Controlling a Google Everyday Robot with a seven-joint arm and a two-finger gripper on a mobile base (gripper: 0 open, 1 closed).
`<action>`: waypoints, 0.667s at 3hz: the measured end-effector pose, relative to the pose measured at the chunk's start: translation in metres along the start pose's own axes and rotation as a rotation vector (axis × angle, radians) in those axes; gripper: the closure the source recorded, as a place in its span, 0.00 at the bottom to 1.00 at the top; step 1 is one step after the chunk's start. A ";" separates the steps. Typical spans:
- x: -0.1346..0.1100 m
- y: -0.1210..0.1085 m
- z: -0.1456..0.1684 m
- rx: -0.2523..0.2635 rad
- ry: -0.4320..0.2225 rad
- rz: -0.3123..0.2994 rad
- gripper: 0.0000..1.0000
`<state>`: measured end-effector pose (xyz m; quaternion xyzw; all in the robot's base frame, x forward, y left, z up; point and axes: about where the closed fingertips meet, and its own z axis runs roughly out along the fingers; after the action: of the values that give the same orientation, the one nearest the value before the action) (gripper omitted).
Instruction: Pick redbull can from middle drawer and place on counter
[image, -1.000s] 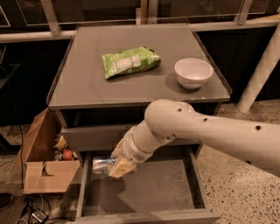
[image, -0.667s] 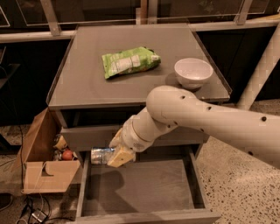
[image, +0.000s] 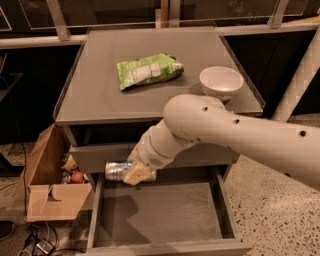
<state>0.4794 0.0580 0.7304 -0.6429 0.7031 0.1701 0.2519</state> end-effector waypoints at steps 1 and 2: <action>-0.010 -0.023 -0.027 0.103 0.029 0.014 1.00; -0.015 -0.038 -0.055 0.182 0.046 0.027 1.00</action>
Offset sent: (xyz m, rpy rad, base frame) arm 0.0456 -0.0419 0.0882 -0.0702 -0.1927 -0.2065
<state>0.5101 0.0354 0.7868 -0.6113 0.7300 0.0940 0.2908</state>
